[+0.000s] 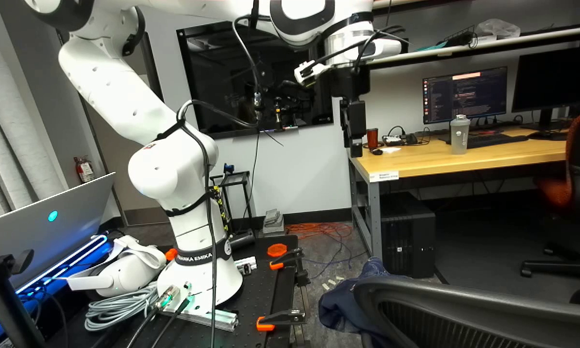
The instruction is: Pick the cloth and put it on the back rest of the chair
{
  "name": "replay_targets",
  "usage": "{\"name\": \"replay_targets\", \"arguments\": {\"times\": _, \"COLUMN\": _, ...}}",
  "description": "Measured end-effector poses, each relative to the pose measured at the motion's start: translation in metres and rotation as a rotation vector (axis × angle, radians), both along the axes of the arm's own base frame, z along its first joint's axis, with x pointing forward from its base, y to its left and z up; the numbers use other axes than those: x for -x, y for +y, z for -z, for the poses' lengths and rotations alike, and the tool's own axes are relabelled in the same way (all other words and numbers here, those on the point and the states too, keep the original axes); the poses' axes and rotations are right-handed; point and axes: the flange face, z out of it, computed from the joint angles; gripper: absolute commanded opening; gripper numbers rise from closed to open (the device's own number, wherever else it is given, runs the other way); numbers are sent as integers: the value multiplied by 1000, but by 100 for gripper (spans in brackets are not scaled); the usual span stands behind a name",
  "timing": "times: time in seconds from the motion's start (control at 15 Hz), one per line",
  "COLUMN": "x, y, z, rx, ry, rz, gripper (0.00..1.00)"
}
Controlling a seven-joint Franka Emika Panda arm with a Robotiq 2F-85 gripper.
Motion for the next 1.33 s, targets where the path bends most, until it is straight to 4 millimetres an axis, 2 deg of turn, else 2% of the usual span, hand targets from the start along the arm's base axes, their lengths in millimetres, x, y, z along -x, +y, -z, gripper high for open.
{"name": "replay_targets", "arguments": {"times": 0.33, "x": -21, "y": 3, "z": 28, "rx": 4, "ry": -29, "rz": 16, "gripper": 100}}
{"name": "replay_targets", "arguments": {"times": 0.93, "x": -36, "y": 23, "z": 113, "rx": 19, "ry": 5, "rz": 16, "gripper": 100}}
{"name": "replay_targets", "arguments": {"times": 1.33, "x": -50, "y": 31, "z": 163, "rx": 27, "ry": 7, "rz": 38, "gripper": 100}}
